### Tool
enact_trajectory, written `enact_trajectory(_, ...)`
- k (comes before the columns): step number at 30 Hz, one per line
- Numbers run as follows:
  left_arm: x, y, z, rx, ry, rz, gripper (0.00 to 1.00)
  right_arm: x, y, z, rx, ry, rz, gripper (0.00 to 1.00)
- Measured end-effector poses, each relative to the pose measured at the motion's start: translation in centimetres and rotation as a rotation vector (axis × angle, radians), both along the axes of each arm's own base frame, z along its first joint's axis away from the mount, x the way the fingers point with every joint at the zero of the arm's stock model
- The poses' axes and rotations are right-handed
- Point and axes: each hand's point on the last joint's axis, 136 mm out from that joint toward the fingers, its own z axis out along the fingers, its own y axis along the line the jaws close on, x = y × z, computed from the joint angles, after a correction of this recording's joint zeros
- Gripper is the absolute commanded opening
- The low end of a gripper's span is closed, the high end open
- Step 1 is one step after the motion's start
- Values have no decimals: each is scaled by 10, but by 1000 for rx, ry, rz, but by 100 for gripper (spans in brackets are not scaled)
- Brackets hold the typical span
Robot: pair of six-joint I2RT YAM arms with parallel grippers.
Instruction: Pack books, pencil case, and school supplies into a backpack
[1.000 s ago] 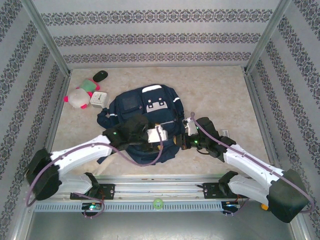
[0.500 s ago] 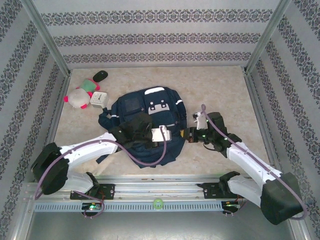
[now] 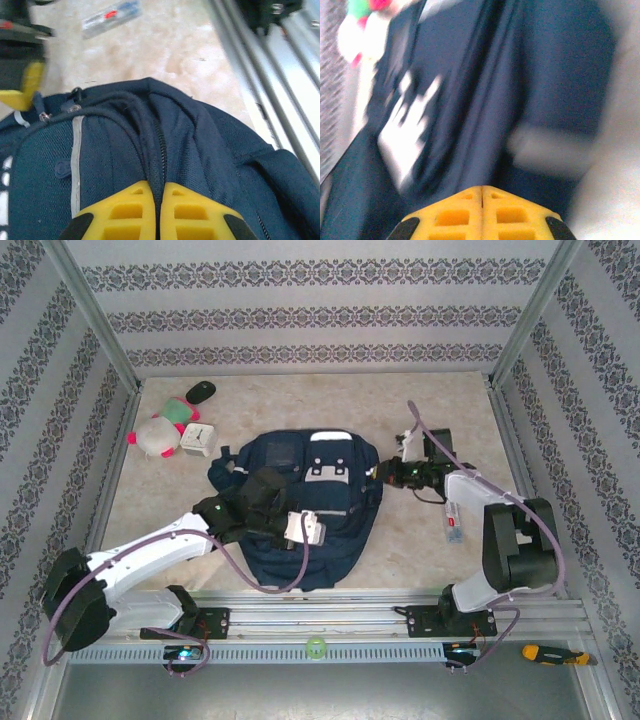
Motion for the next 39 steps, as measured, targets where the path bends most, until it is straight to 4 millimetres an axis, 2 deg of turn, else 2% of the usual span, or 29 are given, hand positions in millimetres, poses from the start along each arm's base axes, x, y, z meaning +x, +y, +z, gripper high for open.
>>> enact_trajectory(3,-19,11,-1,13,21,-44,0,27,-37,3,-74,-64,-121,0)
enact_trajectory(5,-25,15,-1,17,18,-54,0,32,-45,3,-98,-84,-143,0)
enact_trajectory(6,-26,17,-2,18,16,-52,3,31,-44,4,-100,-89,-139,0)
enact_trajectory(7,-26,18,-4,19,16,-48,9,30,-43,5,-101,-97,-134,1)
enact_trajectory(8,-26,19,-7,19,15,-39,22,26,-41,7,-100,-104,-124,9)
enact_trajectory(9,-24,19,-10,18,16,-24,41,20,-39,11,-97,-118,-116,17)
enact_trajectory(10,-22,19,-13,17,21,-3,52,14,-37,13,-95,-126,-111,22)
enact_trajectory(12,-15,20,-13,10,32,51,68,-3,-31,24,-98,-167,-91,29)
enact_trajectory(13,-12,19,-11,-1,34,69,72,-12,-26,32,-96,-196,-79,30)
enact_trajectory(17,-7,15,-1,-45,83,137,75,-52,-1,62,-82,-335,5,37)
enact_trajectory(19,-6,15,5,-60,93,152,76,-69,10,71,-75,-396,52,42)
enact_trajectory(21,-6,14,10,-72,91,161,78,-86,19,75,-67,-443,101,47)
enact_trajectory(27,-2,18,25,-103,63,201,79,-126,45,77,-80,-589,270,53)
enact_trajectory(30,4,26,23,-57,4,212,79,-144,63,78,-126,-678,387,54)
enact_trajectory(33,2,35,12,27,-25,183,79,-153,70,74,-164,-724,461,54)
enact_trajectory(39,-5,50,-10,159,-51,121,79,-155,68,64,-240,-759,526,55)
